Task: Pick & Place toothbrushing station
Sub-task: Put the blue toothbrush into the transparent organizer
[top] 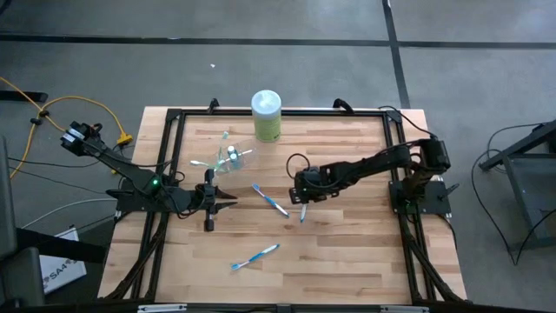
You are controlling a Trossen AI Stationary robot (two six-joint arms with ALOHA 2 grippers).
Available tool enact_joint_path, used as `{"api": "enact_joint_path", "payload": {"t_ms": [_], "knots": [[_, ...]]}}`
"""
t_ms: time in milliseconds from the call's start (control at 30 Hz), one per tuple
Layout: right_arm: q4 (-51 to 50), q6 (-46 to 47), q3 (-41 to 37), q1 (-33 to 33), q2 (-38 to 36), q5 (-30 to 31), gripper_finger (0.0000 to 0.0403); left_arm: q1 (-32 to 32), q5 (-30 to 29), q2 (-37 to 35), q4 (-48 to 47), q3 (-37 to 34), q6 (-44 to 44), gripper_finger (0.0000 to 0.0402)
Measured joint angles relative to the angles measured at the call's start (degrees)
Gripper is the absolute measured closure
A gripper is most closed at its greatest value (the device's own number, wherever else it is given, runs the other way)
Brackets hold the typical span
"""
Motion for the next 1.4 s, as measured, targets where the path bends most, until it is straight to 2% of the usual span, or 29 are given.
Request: {"api": "enact_joint_path", "payload": {"t_ms": [467, 733, 1033, 1400], "knots": [[-2.88, 1.53, 0.00, -0.44, 0.46, 2.07, 0.0257, 0.00, -0.02, 0.00, -0.02, 0.00, 0.02, 0.0348], [-2.39, 6.06, 0.00, -0.07, 0.72, 2.35, 0.0257, 0.00, -0.02, 0.00, -0.20, 0.00, 0.02, 0.0348], [0.39, 10.54, 0.20, 1.57, 5.27, 2.91, 0.0257, 0.00, -0.04, 0.00, -1.07, 0.02, 0.22, 0.0348], [0.36, 14.57, 0.15, 1.93, 5.35, 3.72, 0.0257, 0.01, -0.04, 0.00, -1.23, 0.02, 0.24, 0.0348]]}}
